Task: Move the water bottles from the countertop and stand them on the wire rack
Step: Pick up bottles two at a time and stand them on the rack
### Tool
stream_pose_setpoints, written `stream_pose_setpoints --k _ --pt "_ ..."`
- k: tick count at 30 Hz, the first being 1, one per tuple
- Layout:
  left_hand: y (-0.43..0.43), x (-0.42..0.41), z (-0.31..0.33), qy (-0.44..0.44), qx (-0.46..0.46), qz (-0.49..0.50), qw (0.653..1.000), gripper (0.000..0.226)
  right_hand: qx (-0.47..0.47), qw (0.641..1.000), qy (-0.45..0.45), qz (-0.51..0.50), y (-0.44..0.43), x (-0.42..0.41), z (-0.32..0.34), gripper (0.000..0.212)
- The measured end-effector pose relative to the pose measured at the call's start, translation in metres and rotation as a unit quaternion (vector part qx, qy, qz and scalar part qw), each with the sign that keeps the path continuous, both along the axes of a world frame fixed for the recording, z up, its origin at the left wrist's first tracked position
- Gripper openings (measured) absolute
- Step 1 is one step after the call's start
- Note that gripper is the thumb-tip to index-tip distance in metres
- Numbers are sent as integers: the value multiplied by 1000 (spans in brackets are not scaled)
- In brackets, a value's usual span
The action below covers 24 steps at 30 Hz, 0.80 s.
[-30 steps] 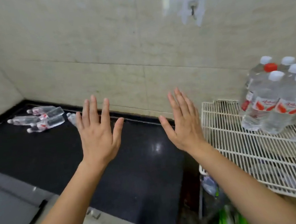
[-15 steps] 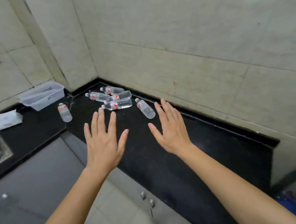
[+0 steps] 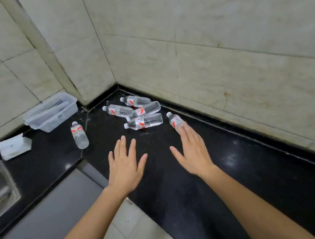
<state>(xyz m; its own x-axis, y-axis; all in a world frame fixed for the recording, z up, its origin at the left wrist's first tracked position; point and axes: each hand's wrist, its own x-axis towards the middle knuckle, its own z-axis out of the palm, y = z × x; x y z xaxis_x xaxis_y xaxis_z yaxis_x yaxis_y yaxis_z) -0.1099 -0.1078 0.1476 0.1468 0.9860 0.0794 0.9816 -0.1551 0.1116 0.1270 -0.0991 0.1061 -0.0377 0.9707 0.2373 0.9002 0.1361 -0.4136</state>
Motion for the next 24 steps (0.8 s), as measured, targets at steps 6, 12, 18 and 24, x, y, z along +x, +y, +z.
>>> stream_pose_setpoints --k 6,12,18,24 --pt "85 0 4 3 -12 -34 999 88 -53 998 -3 -43 82 5 -3 77" --pt "177 -4 -23 9 -70 -62 996 72 -122 988 10 -91 130 6 -33 86" --pt "280 -6 -79 60 -123 -145 980 74 -231 952 23 -200 146 12 -62 91" --pt "351 -16 -135 66 -187 -177 964 87 -307 910 37 -276 181 2 -81 95"
